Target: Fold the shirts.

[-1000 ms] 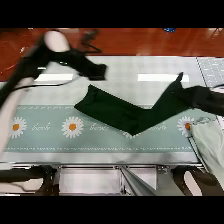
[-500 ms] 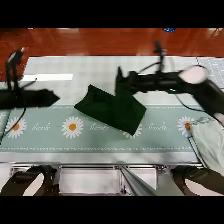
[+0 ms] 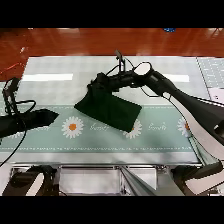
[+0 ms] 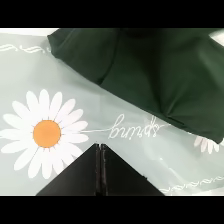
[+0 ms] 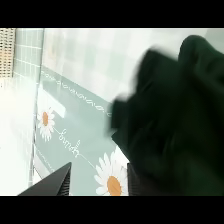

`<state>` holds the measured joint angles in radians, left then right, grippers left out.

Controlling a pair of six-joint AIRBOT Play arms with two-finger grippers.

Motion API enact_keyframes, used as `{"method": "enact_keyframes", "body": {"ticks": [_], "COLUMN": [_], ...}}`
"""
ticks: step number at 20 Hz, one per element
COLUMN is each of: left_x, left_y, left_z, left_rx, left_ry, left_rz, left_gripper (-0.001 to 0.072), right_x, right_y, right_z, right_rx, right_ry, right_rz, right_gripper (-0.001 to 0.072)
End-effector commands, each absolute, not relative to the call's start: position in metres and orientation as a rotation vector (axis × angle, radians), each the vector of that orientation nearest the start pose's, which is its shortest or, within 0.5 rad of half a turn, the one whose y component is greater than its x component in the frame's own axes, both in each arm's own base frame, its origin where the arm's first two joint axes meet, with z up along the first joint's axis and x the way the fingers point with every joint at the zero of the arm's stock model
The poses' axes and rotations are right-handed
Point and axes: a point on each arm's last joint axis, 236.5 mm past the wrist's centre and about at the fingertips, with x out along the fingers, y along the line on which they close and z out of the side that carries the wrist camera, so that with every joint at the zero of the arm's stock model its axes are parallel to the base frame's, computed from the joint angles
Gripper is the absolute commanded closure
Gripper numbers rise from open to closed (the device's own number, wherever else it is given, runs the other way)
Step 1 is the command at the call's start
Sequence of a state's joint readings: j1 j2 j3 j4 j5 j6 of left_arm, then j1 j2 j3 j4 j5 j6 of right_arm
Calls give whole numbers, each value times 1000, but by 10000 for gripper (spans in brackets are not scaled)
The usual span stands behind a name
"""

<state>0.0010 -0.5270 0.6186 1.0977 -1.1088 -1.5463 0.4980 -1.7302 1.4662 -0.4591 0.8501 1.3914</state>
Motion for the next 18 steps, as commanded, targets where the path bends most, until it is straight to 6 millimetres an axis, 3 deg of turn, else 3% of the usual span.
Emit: {"method": "enact_keyframes", "body": {"ticks": [1,3,4,7,9,10,11,12,14,15,18], "left_x": [256,267,270,271,271,271,271,272,272,272,273], "left_y": [-94,-89,-86,-82,-82,-82,-81,-81,-81,-81,-82], "left_z": [64,68,69,68,68,68,69,69,69,68,66], "left_rx": [-401,-412,-418,-424,-424,-425,-425,-425,-425,-426,-428], "left_ry": [952,913,901,900,900,899,897,896,896,899,907], "left_rz": [-275,-253,-241,-228,-227,-227,-227,-226,-226,-225,-224], "left_gripper": [687,687,687,687,687,687,687,687,687,687,687], "right_x": [401,403,404,401,382,366,349,330,297,285,271], "right_y": [394,349,315,189,99,63,41,27,19,27,81], "right_z": [42,63,77,104,116,117,111,94,48,25,-31], "right_rx": [712,660,610,364,229,220,245,298,437,522,814], "right_ry": [1242,1253,1247,1196,1118,1075,1044,1030,1031,1044,1090], "right_rz": [882,892,865,544,245,122,45,-12,-95,-100,-18], "right_gripper": [306,306,306,306,305,304,304,299,296,296,296]}}
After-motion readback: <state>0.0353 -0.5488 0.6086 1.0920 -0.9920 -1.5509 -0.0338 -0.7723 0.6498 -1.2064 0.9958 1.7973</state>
